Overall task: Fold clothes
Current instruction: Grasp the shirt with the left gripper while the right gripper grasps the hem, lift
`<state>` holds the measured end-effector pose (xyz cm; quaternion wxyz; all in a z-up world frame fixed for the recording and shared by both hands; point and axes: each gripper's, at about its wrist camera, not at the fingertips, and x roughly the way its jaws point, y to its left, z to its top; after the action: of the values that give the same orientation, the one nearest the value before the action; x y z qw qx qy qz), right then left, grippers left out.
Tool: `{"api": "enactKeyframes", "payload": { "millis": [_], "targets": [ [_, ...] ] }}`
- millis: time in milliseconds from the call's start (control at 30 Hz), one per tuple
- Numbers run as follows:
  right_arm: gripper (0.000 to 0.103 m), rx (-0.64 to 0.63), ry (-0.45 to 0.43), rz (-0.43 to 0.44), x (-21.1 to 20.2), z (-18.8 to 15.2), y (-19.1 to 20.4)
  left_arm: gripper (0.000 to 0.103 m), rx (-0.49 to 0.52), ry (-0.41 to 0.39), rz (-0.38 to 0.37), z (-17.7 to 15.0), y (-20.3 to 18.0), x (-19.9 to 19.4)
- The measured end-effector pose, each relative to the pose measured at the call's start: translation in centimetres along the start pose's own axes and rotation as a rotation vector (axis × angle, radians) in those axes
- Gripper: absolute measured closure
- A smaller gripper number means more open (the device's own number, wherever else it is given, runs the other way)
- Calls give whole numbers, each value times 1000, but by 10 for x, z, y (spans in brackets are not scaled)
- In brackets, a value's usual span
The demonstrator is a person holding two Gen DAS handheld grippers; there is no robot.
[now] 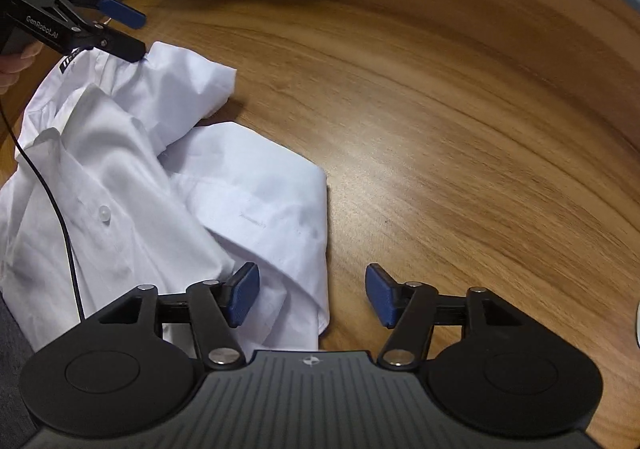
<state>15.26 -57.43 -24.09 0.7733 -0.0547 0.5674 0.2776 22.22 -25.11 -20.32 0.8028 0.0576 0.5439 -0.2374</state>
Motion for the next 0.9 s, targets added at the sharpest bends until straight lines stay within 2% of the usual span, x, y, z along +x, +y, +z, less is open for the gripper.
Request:
{"api": "enactKeyframes", "payload": {
  "millis": [133, 167, 200, 233, 267, 300, 333, 433, 633, 767, 833, 900],
  "targets": [
    [38, 9, 25, 52, 9, 8, -4, 12, -74, 58, -108, 5, 5, 21],
    [45, 9, 30, 64, 11, 10, -5, 17, -68, 72, -110, 5, 3, 24],
    [61, 9, 33, 70, 13, 11, -5, 28, -62, 87, -111, 6, 2, 28],
    [72, 9, 33, 68, 13, 13, -5, 37, -55, 100, -112, 6, 0, 31],
    [93, 10, 33, 66, 13, 14, -5, 62, -23, 99, -91, 4, -4, 30],
    [98, 16, 28, 62, 11, 15, -5, 84, 9, 97, -71, 2, -9, 30],
    [98, 30, 15, 55, 7, 16, -7, 87, 39, 94, -51, 1, -13, 29],
    [100, 33, -70, -16, -25, 22, -3, 92, 35, 12, 5, -4, -13, 7],
    [101, 20, -260, -181, -97, 36, 6, 94, -29, -227, 144, 8, -3, -57],
    [101, 21, -431, -364, -161, 50, 11, 95, -97, -406, 279, 17, 8, -98],
    [101, 15, -502, -449, -188, 56, 14, 94, -123, -463, 320, 19, 12, -110],
    [101, 14, -542, -498, -206, 60, 16, 94, -159, -499, 343, 19, 18, -118]
  ]
}}
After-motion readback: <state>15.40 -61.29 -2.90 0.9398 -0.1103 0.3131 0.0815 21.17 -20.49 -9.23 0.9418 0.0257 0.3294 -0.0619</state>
